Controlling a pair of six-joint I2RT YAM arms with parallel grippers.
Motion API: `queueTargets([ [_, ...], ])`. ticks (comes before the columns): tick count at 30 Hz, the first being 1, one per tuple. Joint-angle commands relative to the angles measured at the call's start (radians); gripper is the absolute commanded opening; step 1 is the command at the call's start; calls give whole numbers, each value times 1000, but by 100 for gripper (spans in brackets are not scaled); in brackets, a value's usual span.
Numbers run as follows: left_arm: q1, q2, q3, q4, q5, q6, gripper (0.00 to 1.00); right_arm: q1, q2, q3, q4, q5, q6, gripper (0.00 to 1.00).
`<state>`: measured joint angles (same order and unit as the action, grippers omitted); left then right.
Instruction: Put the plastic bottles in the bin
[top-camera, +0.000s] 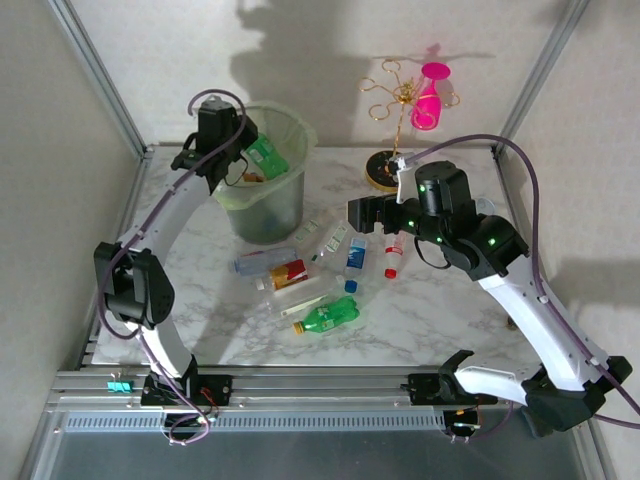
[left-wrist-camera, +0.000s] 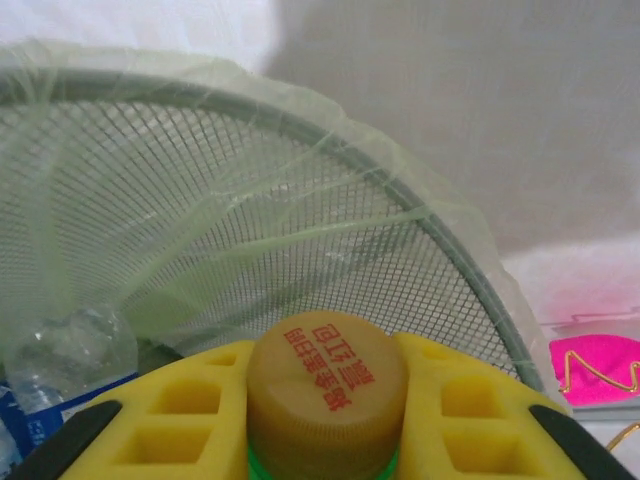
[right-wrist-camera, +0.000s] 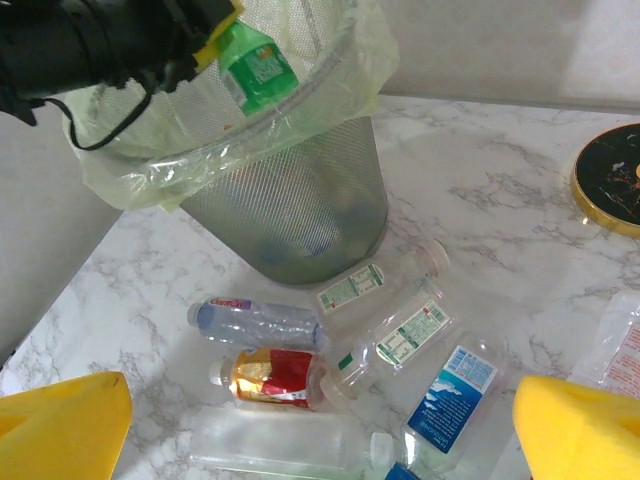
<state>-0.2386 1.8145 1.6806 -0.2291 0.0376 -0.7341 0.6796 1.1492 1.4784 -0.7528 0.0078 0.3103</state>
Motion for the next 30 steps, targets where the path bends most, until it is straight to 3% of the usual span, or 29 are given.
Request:
queueTargets([
  [1, -33, 58, 62, -23, 3, -5, 19, 5, 5, 13, -4, 22, 12, 98],
  [3, -36, 83, 82, -58, -21, 0, 28, 5, 4, 14, -4, 24, 12, 98],
  [7, -38, 95, 110, -89, -39, 3, 56, 5, -3, 11, -2, 24, 15, 98],
  [10, -39, 75, 139, -113, -84, 19, 66, 5, -7, 8, -1, 32, 10, 98],
  [17, -36, -38, 108, -146, -164, 36, 67, 5, -4, 11, 8, 44, -5, 99],
  [30, -27, -325, -264, 15, -141, 58, 68, 5, 31, 54, 1, 124, -50, 99],
])
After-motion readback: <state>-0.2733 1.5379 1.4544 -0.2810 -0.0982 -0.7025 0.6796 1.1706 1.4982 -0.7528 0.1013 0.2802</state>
